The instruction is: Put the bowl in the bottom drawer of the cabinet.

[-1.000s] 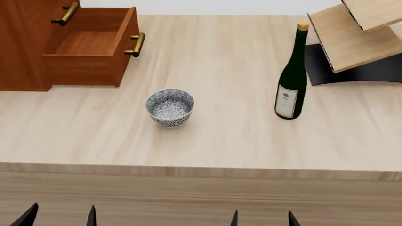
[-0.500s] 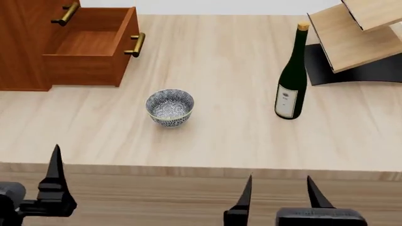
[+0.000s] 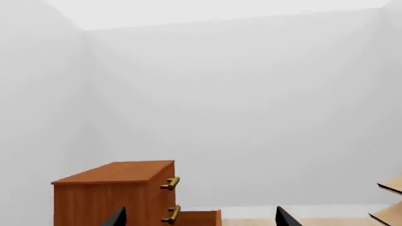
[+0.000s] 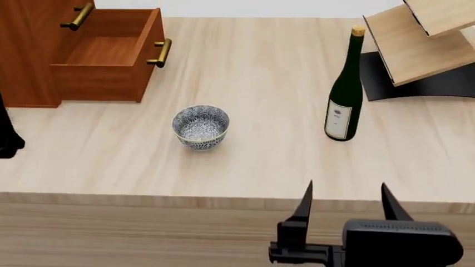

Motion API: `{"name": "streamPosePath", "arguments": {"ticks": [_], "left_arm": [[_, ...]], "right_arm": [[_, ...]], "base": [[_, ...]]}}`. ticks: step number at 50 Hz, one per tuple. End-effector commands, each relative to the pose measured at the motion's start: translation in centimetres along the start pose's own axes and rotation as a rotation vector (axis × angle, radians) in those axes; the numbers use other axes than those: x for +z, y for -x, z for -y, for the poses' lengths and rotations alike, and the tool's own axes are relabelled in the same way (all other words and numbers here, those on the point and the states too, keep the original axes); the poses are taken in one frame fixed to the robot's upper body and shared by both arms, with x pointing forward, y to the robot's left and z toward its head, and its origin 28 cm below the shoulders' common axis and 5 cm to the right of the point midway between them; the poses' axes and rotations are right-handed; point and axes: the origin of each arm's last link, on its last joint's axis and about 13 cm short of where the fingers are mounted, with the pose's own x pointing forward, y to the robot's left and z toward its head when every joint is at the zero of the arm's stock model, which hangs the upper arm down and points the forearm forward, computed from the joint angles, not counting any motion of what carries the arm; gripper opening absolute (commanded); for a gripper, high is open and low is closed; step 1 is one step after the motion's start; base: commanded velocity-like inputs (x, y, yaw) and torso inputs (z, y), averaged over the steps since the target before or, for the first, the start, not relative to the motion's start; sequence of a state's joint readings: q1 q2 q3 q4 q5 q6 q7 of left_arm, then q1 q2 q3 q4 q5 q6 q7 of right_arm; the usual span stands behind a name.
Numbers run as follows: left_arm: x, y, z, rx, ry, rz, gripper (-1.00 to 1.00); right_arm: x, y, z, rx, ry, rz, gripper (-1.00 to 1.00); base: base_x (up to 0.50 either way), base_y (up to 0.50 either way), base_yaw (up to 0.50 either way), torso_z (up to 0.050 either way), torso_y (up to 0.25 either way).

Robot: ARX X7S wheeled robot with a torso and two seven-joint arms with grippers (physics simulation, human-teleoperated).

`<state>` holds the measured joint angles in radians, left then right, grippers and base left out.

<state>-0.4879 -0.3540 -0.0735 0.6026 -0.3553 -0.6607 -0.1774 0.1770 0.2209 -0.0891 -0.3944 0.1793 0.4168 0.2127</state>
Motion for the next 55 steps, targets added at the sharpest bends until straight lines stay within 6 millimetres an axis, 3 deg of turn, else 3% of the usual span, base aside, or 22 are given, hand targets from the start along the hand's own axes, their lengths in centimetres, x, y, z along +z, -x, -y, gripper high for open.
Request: {"name": "streamPosePath", "arguments": {"ticks": [1,16,23,35,55], "left_arm": [[5.6,-1.3,-1.3,0.035,0.003,0.123,1.00],[11.5,-0.2,-2.2,0.045,0.000,0.249,1.00],[13.0,0.0,-2.5,0.050,-0.019,0.286,1.00],[14.0,1.1,-2.7,0.046,-0.012,0.323,1.00],[13.6,1.0,-2.4,0.038,-0.028,0.327,1.00]], "right_arm": [[0.5,0.0,-0.1,0.003,-0.002,0.017,1.00],[0.8,0.3,-0.2,0.007,-0.009,0.027,1.00],[1.2,0.3,-0.3,0.007,-0.010,0.038,1.00],[1.7,0.4,-0.2,-0.006,-0.007,0.057,1.00],[1.8,0.5,-0.3,0.002,0.018,0.056,1.00]], "base": [[0.00,0.00,0.00,0.000,0.000],[0.00,0.00,0.00,0.000,0.000],[0.00,0.00,0.00,0.000,0.000],[0.00,0.00,0.00,0.000,0.000],[0.00,0.02,0.00,0.000,0.000]]}}
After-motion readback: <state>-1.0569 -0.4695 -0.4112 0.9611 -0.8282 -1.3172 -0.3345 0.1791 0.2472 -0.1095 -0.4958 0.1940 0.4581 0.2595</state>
